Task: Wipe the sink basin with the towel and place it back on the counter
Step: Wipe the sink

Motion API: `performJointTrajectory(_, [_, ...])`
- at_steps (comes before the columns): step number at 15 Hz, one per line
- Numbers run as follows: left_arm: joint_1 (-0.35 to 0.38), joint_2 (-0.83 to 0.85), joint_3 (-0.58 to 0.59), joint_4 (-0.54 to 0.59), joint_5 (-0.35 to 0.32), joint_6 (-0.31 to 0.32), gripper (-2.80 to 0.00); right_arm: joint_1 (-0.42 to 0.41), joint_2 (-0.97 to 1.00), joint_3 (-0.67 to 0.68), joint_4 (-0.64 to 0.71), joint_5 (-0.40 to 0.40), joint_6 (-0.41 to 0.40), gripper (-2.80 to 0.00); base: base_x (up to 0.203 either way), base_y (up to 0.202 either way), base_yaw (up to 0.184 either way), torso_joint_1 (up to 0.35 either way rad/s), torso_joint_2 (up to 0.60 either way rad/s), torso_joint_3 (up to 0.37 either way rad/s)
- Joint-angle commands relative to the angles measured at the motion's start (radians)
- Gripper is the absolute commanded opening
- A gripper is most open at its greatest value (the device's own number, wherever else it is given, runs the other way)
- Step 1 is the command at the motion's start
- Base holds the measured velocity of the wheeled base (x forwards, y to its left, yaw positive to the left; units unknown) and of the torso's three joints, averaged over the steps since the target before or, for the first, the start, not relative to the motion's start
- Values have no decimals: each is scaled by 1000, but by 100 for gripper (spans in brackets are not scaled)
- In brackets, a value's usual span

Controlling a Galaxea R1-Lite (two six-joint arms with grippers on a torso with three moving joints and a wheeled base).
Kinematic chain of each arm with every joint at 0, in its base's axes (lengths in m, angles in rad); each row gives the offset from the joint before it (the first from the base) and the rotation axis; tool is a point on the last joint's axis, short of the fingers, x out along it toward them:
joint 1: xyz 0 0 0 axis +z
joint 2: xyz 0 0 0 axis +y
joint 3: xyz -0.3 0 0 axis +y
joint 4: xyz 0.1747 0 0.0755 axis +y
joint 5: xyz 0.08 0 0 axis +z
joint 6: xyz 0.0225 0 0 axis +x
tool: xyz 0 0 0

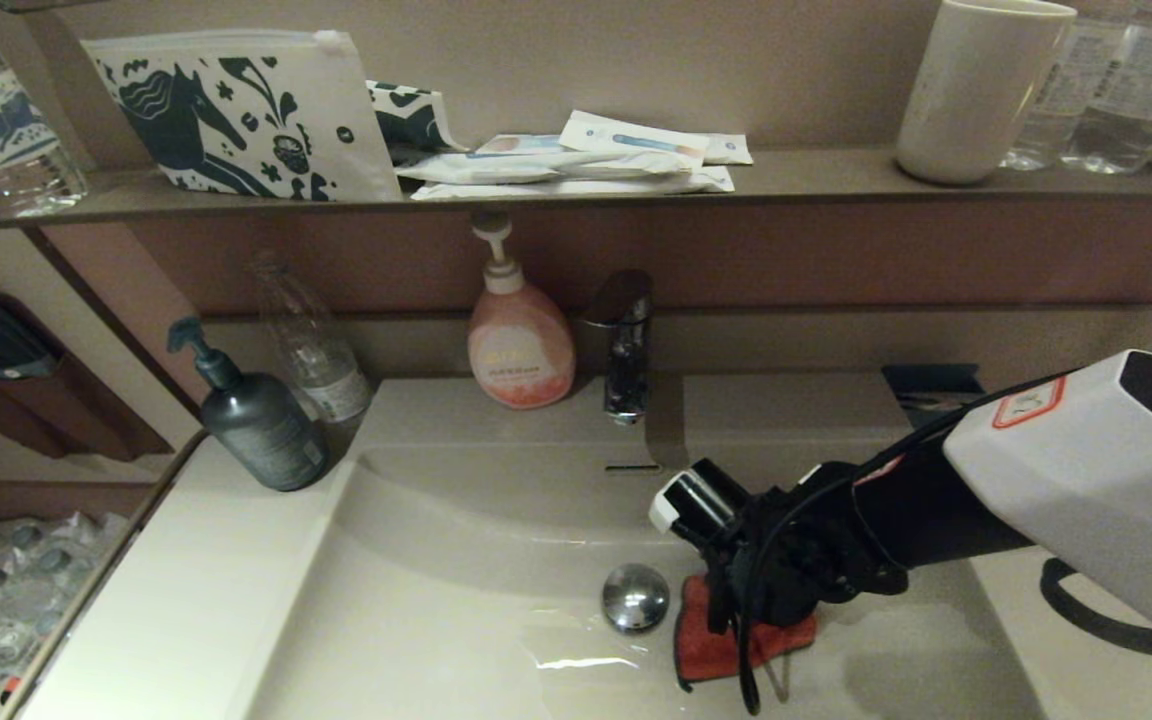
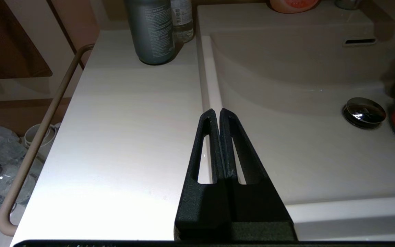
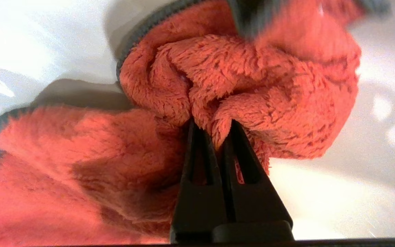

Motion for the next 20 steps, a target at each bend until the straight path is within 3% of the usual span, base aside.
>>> performJointTrajectory(1, [0, 2, 0, -1, 0, 1, -280, -11, -52, 36, 45, -3, 2, -280, 0, 0, 0, 0, 0, 0])
performJointTrajectory(4, [0, 2, 0, -1, 0, 1, -280, 10, -80, 48, 226, 6, 33, -280, 0, 0, 0, 0, 0, 0])
performJointTrajectory(9, [0, 2, 0, -1, 0, 1, -280, 67, -78, 48, 546, 23, 175, -280, 0, 0, 0, 0, 0, 0])
performJointTrajectory(13, [0, 2, 0, -1, 0, 1, -280, 131, -43, 37, 539, 166, 236, -280, 0, 0, 0, 0, 0, 0])
performJointTrajectory(16, [0, 2, 0, -1, 0, 1, -280, 181, -4, -3, 424, 266, 279, -280, 0, 0, 0, 0, 0, 0])
performJointTrajectory(20, [0, 2, 0, -1, 0, 1, -280, 231, 68, -125, 394, 355, 344, -280, 0, 0, 0, 0, 0, 0])
